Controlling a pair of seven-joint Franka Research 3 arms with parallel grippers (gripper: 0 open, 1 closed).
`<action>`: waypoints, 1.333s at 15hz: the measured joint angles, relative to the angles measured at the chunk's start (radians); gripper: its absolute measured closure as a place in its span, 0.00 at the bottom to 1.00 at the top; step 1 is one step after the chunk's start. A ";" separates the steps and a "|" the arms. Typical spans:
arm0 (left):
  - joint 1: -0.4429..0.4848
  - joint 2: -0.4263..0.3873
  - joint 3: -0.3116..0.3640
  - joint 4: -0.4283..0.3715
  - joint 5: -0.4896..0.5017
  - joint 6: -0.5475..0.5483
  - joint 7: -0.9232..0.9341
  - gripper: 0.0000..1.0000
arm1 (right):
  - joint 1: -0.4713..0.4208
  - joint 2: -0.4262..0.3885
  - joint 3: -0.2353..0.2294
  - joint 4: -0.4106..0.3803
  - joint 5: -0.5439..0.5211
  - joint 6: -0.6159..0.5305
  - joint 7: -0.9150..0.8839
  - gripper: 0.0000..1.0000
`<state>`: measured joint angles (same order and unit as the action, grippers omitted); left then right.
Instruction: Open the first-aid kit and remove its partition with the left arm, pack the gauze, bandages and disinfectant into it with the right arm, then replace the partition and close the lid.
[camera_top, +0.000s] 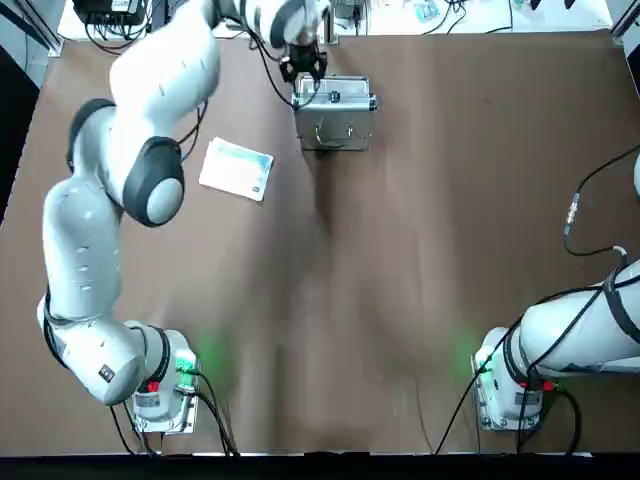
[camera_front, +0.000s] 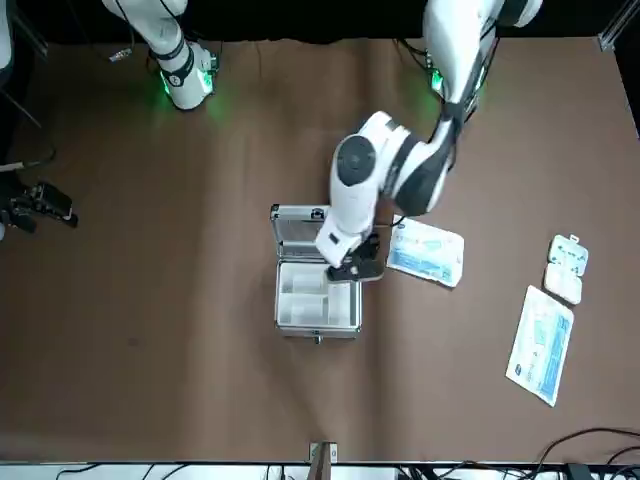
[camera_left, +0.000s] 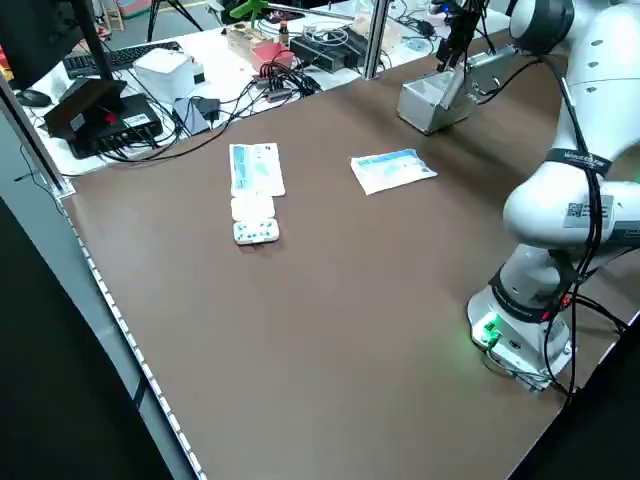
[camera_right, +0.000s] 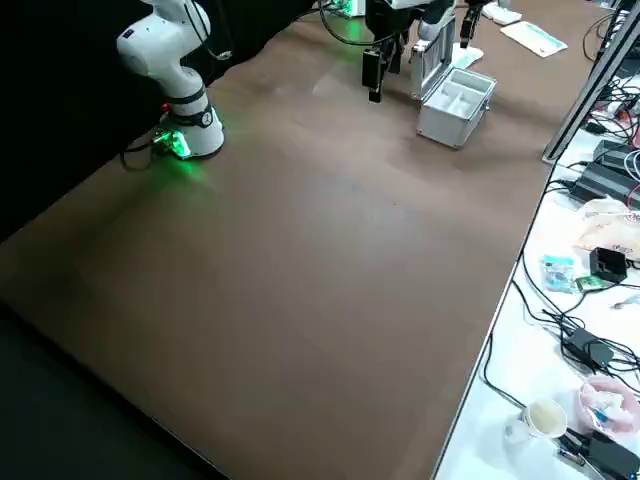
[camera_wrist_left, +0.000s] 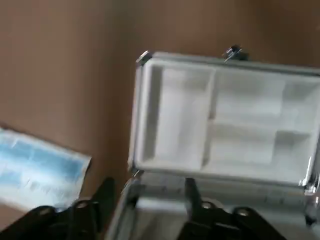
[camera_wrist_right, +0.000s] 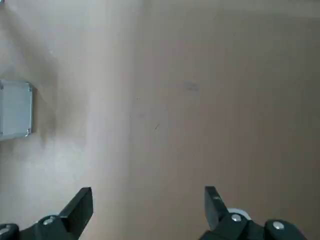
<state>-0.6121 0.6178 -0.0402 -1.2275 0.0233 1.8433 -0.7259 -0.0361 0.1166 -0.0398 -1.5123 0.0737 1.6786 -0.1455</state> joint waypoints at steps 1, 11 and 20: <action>0.013 -0.020 -0.002 0.000 -0.016 -0.038 0.015 0.55 | 0.000 0.000 0.000 0.000 0.000 0.000 0.000 0.01; 0.023 -0.213 -0.011 0.001 -0.135 -0.340 0.060 0.99 | 0.005 0.000 0.003 0.015 0.000 0.001 0.000 0.01; 0.022 -0.236 -0.120 -0.017 -0.151 -0.551 0.078 0.99 | 0.005 0.000 0.003 0.021 0.000 0.001 0.000 0.01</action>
<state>-0.5904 0.3813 -0.1601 -1.2443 -0.1274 1.2928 -0.6484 -0.0313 0.1161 -0.0370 -1.4910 0.0737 1.6793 -0.1456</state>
